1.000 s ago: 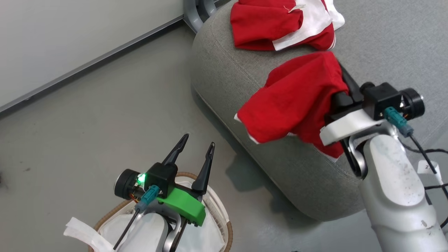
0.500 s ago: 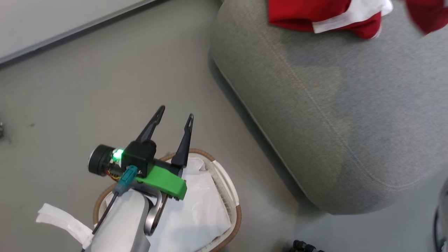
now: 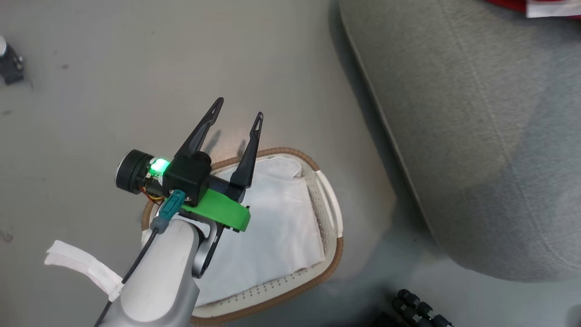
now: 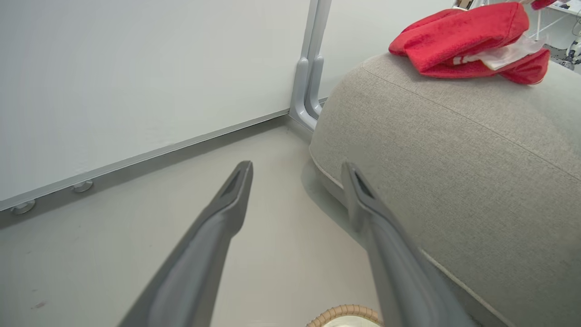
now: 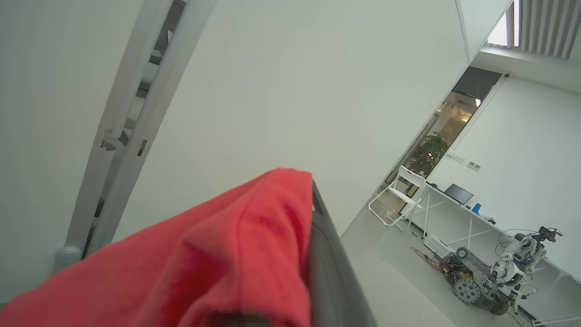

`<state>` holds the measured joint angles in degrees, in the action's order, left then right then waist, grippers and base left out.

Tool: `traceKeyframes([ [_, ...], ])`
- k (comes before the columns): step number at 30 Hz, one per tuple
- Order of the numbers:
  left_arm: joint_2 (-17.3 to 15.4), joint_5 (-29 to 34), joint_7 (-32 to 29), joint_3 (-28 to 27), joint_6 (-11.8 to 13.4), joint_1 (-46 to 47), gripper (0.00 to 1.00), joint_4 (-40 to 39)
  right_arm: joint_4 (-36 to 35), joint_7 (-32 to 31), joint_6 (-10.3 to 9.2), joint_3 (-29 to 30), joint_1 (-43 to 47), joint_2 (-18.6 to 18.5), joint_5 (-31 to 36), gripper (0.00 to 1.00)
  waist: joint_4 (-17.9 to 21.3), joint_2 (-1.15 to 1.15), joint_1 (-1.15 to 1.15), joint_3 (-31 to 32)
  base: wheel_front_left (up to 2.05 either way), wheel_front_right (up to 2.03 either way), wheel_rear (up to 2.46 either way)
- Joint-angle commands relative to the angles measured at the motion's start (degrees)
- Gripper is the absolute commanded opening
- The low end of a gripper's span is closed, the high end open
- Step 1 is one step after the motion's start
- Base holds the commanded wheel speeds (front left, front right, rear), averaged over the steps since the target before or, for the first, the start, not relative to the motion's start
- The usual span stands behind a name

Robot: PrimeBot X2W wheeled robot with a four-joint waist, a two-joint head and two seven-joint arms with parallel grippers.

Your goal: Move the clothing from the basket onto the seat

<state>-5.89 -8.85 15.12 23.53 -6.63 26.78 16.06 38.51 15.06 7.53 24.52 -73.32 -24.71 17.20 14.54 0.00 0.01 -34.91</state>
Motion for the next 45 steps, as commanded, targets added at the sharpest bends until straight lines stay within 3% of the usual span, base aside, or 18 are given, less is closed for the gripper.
traceKeyframes([
  [1,0.15,0.71,0.04,-0.23,0.05,1.16,1.0,-0.24,1.31,0.07,-0.08,0.96,1.19,0.41,0.81,0.0,-4.45,0.0,-0.01,-5.2,0.0,0.0,0.0],
  [12,-0.6,1.44,0.04,-0.01,0.13,1.31,1.0,0.58,4.89,0.13,-0.08,6.89,8.9,5.27,4.54,0.01,-3.26,0.0,-0.01,-6.15,0.0,0.0,0.0],
  [14,-0.84,1.46,0.04,-0.06,0.2,1.11,1.0,0.88,4.51,0.13,-0.08,6.97,10.4,6.3,5.04,0.3,-2.72,0.0,-0.01,-5.76,0.0,0.0,0.0],
  [17,-1.09,1.6,0.04,0.04,0.2,0.81,1.0,1.21,3.22,0.13,-0.08,6.87,12.69,7.66,4.92,1.0,-2.02,0.0,-0.01,-5.01,0.0,0.0,0.0],
  [32,-0.28,-0.18,0.04,-0.48,0.18,-2.07,1.0,3.3,-5.46,0.13,-0.08,0.41,26.46,13.78,0.99,1.0,0.02,0.0,-0.01,4.24,0.0,0.0,0.0],
  [45,1.82,-3.76,0.04,-4.27,0.54,-6.14,1.0,3.04,-8.51,0.14,-0.08,-6.91,30.3,13.34,-1.33,1.0,-4.63,0.0,-0.01,15.8,0.0,0.0,0.0],
])
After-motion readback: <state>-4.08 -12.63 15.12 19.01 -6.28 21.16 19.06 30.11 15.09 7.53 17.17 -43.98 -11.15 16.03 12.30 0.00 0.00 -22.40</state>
